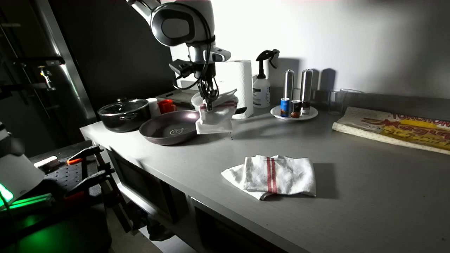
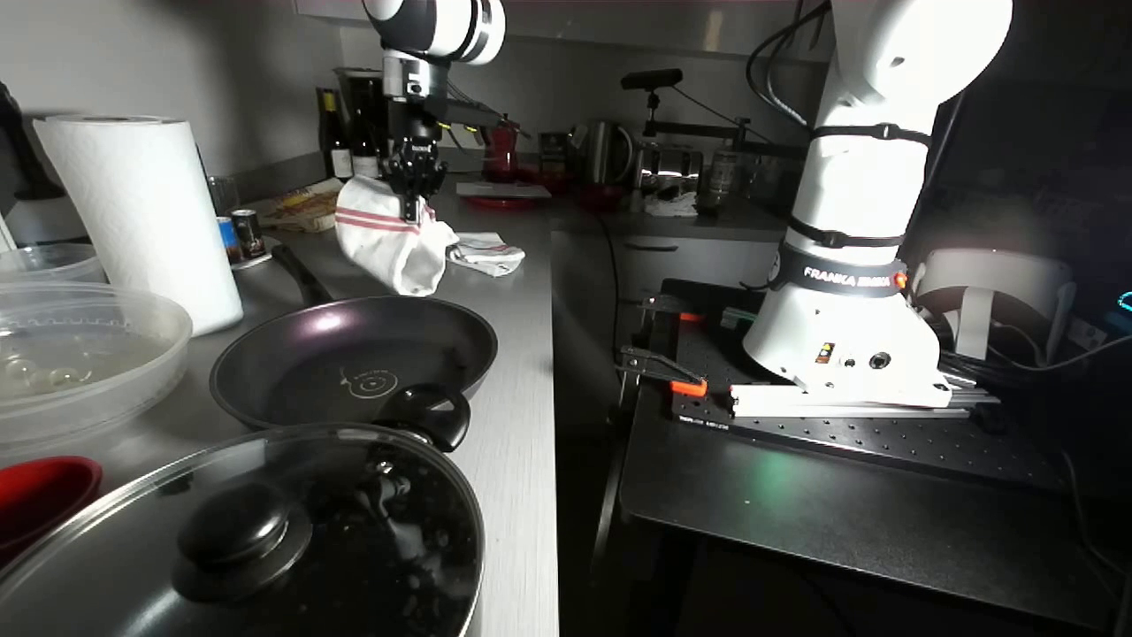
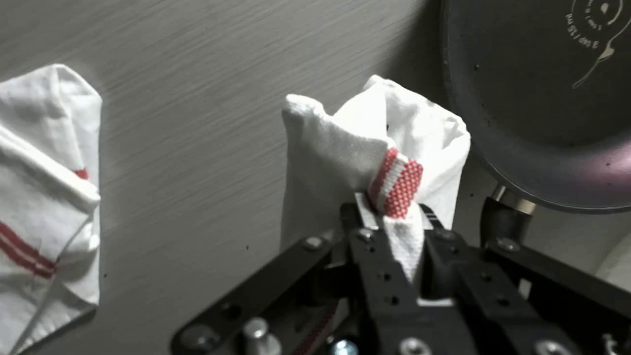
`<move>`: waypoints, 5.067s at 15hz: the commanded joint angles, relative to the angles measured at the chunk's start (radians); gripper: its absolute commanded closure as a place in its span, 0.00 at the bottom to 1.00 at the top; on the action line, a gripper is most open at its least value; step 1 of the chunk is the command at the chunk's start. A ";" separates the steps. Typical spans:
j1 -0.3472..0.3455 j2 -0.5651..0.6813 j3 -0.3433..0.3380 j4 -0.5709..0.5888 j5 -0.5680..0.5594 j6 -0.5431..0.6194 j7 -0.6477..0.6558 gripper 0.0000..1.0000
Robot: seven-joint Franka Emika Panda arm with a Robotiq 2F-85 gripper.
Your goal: Clean the pan
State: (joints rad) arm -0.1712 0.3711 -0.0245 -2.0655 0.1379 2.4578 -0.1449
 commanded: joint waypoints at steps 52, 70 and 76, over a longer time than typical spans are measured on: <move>0.263 0.296 0.120 0.203 -0.298 -0.085 -0.101 0.96; 0.292 0.503 0.087 0.448 -0.493 -0.285 -0.285 0.96; 0.373 0.504 0.108 0.420 -0.611 -0.289 -0.305 0.96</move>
State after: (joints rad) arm 0.1609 0.8283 0.0678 -1.6589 -0.4268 2.1678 -0.4296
